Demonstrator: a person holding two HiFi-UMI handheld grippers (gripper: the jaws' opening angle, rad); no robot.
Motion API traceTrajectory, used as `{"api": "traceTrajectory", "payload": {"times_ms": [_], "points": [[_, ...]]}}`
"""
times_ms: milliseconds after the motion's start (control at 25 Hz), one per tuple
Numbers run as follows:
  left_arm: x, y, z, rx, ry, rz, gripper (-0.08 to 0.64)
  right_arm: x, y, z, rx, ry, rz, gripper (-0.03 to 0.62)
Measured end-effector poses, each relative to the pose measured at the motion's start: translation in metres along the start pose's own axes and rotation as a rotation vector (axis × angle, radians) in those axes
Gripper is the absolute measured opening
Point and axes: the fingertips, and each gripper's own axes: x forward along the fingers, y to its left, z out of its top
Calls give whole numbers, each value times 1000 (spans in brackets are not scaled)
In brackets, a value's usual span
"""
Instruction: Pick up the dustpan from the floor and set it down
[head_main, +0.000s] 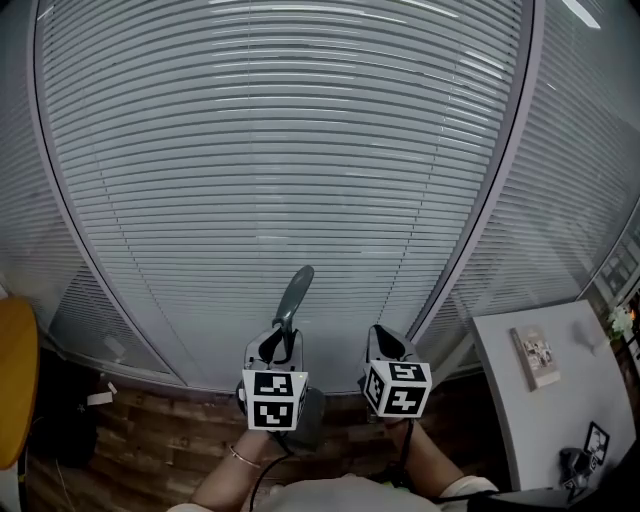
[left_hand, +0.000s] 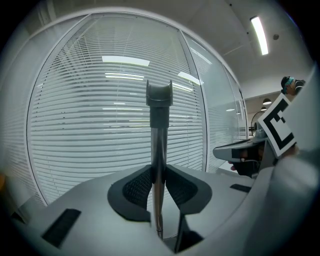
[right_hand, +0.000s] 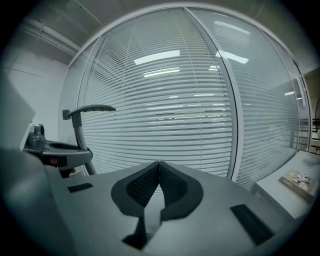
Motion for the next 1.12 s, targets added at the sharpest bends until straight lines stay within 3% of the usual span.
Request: {"api": "traceTrajectory", "payload": {"times_ms": [720,1120], "points": [[-34,47,-50,-17,65,33,94,5,49,-45,21,67,-17,32],[-34,41,-87,-35,118,111,94,9,27,-75,6,133,-11,32]]}}
